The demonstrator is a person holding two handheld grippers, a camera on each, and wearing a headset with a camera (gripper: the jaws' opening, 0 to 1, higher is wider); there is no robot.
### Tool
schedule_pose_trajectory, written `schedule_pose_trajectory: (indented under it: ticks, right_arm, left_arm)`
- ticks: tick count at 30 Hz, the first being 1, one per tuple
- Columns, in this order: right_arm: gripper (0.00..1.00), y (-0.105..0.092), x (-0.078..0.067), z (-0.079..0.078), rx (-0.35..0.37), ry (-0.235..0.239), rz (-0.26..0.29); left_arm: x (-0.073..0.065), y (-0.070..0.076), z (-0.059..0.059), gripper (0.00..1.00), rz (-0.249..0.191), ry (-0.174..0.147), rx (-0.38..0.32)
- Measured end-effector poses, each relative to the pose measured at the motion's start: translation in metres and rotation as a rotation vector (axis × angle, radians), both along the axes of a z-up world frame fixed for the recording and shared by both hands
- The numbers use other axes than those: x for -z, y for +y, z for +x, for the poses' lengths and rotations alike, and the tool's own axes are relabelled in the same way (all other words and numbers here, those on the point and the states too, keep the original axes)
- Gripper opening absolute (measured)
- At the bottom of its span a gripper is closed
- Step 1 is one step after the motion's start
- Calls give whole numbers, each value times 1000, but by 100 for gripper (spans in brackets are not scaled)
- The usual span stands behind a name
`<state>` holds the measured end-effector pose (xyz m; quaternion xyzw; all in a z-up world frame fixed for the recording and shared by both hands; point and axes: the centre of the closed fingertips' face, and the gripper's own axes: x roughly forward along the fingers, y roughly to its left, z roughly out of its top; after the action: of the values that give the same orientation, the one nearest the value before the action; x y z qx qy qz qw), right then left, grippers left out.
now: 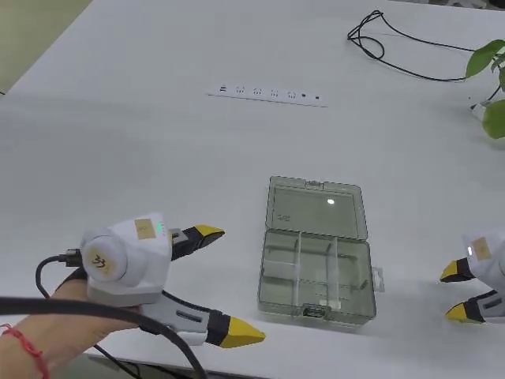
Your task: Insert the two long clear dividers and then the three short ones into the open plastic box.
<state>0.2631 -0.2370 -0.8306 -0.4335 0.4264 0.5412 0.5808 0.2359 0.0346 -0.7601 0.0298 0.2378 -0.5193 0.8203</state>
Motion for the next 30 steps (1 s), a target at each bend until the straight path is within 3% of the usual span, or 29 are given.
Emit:
schedule_pose_trajectory:
  ticks: [10, 17, 25, 26, 27, 30]
  right_arm:
    - [33, 29, -41, 3, -9, -74, 82]
    - [32, 55, -72, -2, -34, -122, 122]
    - [32, 77, -94, -5, -61, -175, 145]
    - [32, 77, -92, -3, -65, -181, 148]
    - [32, 80, -95, -5, -68, -185, 152]
    - [32, 89, -102, -9, -74, -200, 161]
  left_arm:
    - [-8, -2, 5, 100, -14, 12, -24]
    - [-19, -11, 8, 98, -62, 41, -43]
    - [-38, -32, 9, 91, -157, 100, -64]
    - [-41, -35, 9, 90, -171, 112, -68]
    - [-42, -38, 9, 88, -187, 144, -83]
    - [-49, -47, 8, 83, -234, 178, -90]
